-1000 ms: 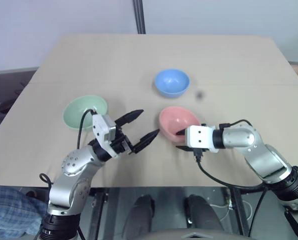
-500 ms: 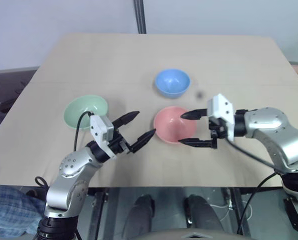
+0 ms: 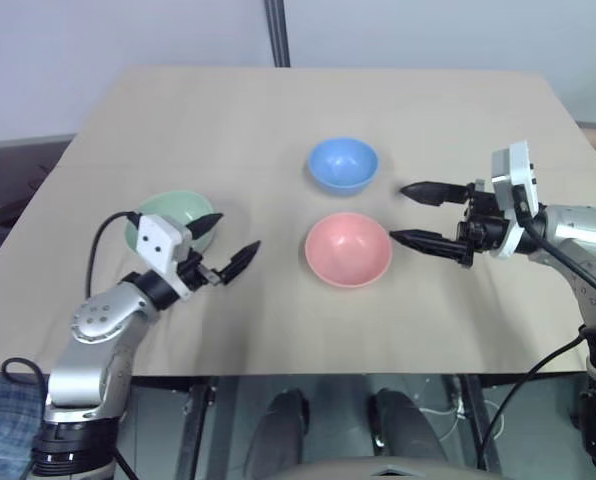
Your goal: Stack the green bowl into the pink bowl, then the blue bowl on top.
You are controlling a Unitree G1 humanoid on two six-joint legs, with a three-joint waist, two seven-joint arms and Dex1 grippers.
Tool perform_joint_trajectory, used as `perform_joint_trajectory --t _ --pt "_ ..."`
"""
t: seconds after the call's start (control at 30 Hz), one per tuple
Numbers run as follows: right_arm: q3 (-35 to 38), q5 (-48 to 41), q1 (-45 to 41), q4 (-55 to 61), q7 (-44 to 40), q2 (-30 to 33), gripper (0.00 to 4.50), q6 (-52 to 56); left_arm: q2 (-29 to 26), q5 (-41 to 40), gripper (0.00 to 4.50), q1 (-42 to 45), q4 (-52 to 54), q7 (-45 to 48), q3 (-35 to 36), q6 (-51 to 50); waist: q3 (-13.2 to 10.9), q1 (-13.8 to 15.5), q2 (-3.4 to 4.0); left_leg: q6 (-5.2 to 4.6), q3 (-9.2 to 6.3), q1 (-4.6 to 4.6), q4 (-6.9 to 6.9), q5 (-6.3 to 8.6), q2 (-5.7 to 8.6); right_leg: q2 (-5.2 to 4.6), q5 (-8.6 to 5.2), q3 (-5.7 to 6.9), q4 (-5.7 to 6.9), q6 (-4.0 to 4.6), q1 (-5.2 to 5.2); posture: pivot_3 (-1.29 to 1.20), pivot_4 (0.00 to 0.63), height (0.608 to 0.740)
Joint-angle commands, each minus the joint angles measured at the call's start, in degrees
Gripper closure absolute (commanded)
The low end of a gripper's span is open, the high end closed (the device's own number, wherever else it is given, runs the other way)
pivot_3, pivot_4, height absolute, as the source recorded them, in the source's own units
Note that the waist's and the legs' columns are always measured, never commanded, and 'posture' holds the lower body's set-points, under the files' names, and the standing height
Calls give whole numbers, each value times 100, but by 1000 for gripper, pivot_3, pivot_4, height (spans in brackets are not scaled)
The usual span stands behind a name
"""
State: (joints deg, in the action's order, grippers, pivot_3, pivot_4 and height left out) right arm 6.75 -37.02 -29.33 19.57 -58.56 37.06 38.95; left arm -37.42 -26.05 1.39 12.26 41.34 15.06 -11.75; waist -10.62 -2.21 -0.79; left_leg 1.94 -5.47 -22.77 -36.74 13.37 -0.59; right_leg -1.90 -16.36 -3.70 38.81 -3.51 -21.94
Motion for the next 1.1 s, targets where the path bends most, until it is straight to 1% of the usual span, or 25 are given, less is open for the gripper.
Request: perform_joint_trajectory --t 0.03,0.2,0.43,0.7,0.9,0.93,0.97,1.0,1.07,1.1 --pt "194 -160 -229 67 55 60 583 -173 -236 137 0 100 -245 177 286 297 0 0 0 0 0 0 2 0 0 0 0 0 -1 0 -1 0 150 740" --pt "198 -336 -400 145 49 64 583 -197 -432 279 0 56 -564 425 320 462 -3 -1 3 0 0 -1 10 0 0 -2 0 0 -5 0 -3 0 150 740" --pt "203 -723 -447 366 74 110 583 -98 -408 396 0 2 -691 505 268 459 -3 -1 3 0 1 -2 20 0 -1 -3 0 -1 -5 1 -10 0 150 740" --pt "128 -654 -402 313 32 255 583 -205 -374 569 0 -22 -733 372 218 365 -3 0 3 0 1 -4 20 0 -1 -4 0 -1 -4 0 -12 0 150 740" --pt "65 -595 -402 284 76 264 583 -263 -426 861 0 -38 -844 260 86 308 -3 -2 3 0 2 -4 20 0 0 -4 0 -1 -4 0 -13 0 150 740" --pt "59 -583 -391 285 78 268 550 -275 -431 903 255 -27 -879 227 76 296 -3 -2 3 0 2 -4 20 0 0 -4 0 -1 -4 0 -13 0 150 740" --pt "57 -576 -382 285 87 269 540 -281 -438 936 412 -16 -913 210 74 285 -3 -2 3 0 2 -4 21 0 0 -4 0 -1 -4 0 -13 0 150 740" --pt "56 -569 -375 285 91 274 540 -289 -450 966 692 -7 -945 212 70 282 -3 -2 3 0 2 -4 21 0 0 -4 0 -1 -4 1 -13 0 150 740" --pt "58 -561 -370 285 96 282 540 -296 -478 1024 1564 -1 -984 234 58 291 -3 -2 3 0 2 -4 21 0 0 -4 0 -1 -4 0 -13 0 150 740" --pt "45 -534 -369 280 94 289 540 -307 -487 1047 2087 13 -1017 236 53 296 -3 -2 3 0 2 -4 21 0 0 -4 0 -1 -4 0 -13 0 150 740"
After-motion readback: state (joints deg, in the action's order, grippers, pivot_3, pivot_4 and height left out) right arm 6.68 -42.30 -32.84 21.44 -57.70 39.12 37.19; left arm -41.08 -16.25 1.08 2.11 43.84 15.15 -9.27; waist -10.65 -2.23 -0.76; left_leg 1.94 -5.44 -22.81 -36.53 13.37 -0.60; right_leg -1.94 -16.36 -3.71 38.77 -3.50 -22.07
